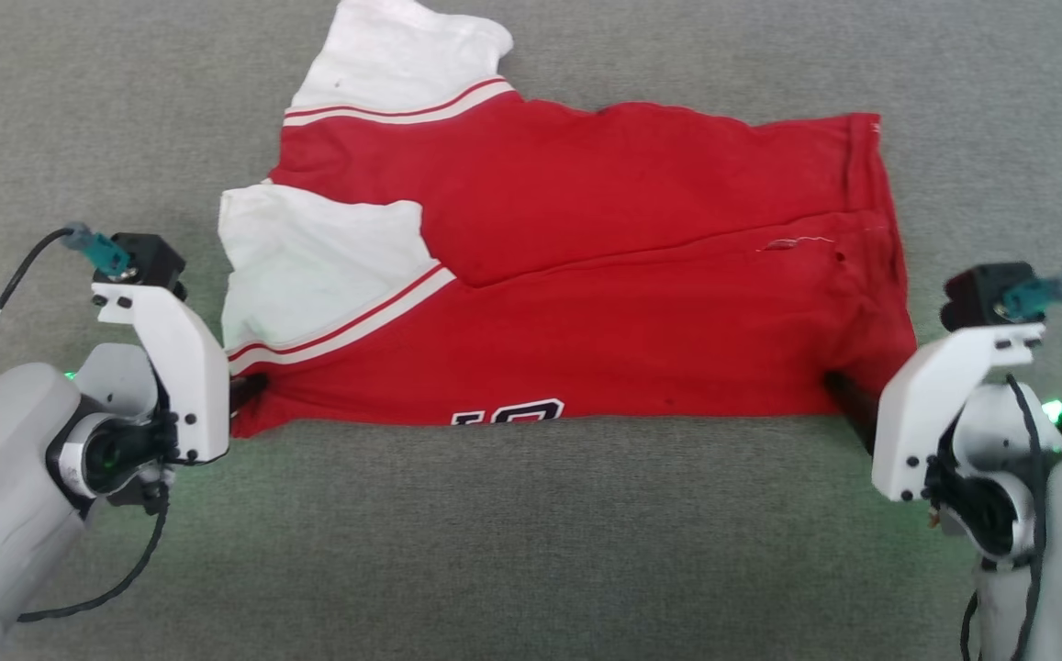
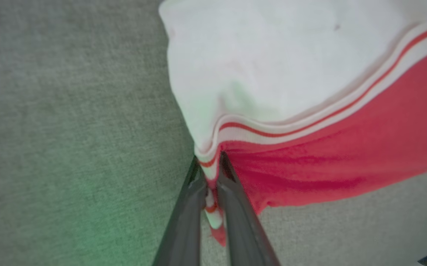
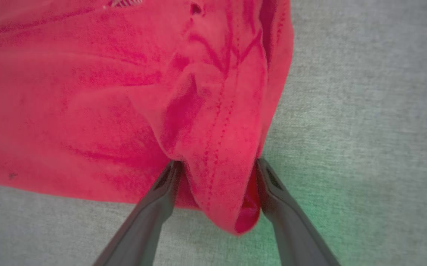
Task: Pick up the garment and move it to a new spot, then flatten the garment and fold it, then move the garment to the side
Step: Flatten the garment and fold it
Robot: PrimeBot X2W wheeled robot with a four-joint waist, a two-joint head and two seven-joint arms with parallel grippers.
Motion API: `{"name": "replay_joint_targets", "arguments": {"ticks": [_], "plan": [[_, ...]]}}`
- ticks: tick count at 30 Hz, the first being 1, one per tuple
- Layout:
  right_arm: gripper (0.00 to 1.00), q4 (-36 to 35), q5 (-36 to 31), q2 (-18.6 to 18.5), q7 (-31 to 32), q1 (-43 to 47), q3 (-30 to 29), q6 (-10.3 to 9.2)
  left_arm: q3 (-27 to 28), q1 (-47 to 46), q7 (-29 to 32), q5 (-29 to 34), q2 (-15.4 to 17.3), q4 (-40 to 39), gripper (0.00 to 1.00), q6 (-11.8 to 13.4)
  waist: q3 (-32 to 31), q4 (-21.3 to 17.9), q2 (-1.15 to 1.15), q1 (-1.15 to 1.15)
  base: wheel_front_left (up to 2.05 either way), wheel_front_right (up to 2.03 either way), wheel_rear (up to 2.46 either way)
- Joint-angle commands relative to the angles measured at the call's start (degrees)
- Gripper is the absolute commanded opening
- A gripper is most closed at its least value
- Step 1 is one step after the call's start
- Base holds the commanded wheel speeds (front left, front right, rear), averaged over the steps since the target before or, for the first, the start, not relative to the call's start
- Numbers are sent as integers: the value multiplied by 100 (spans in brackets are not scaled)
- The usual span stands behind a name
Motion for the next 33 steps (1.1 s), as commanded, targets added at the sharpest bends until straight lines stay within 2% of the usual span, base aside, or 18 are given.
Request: {"name": "replay_joint_targets", "arguments": {"ticks": [1, 5, 7, 13, 19, 27, 30, 31, 33], "plan": [[100, 227, -148, -12, 215, -76, 60, -2, -222, 189, 53, 13, -360, 133, 0, -15, 30, 69, -1, 0, 0, 0, 0], [100, 733, -262, -105, 712, -169, 262, -1, -263, 157, 29, 59, -475, 244, 0, -91, 48, 160, -1, 0, 0, 0, 0], [0, 909, -285, -194, 831, -221, 305, -1, -273, 155, 17, 63, -528, 293, 0, -128, 49, 201, -1, 0, 0, 0, 0], [0, 861, -95, -423, 1157, -244, 275, -3, -231, 163, 5, 19, -449, 299, 0, -203, -14, 291, -1, 0, 0, 0, 0], [0, 416, 206, -617, 1539, -139, 205, -3, -215, 204, 215, -44, -165, -13, 0, -64, -116, 345, -1, 0, 0, 0, 0], [0, -471, 538, -842, 2162, 269, 75, -3, -218, 346, 466, -10, 406, -1144, 0, 501, -340, 425, -1, 0, 0, 0, 0], [0, -736, 647, -909, 2430, 509, -16, -3, -261, 534, 571, -50, 644, -1648, 0, 794, -420, 435, -1, 0, 0, 0, 0], [0, -877, 690, -929, 2612, 666, -87, -3, -283, 676, 603, -105, 759, -1974, 0, 974, -465, 449, -1, 0, 0, 0, 0], [0, -1004, 747, -921, 2746, 821, -161, -3, -338, 851, 633, -148, 868, -2269, 0, 1127, -506, 455, -1, 0, 0, 0, 0]]}}
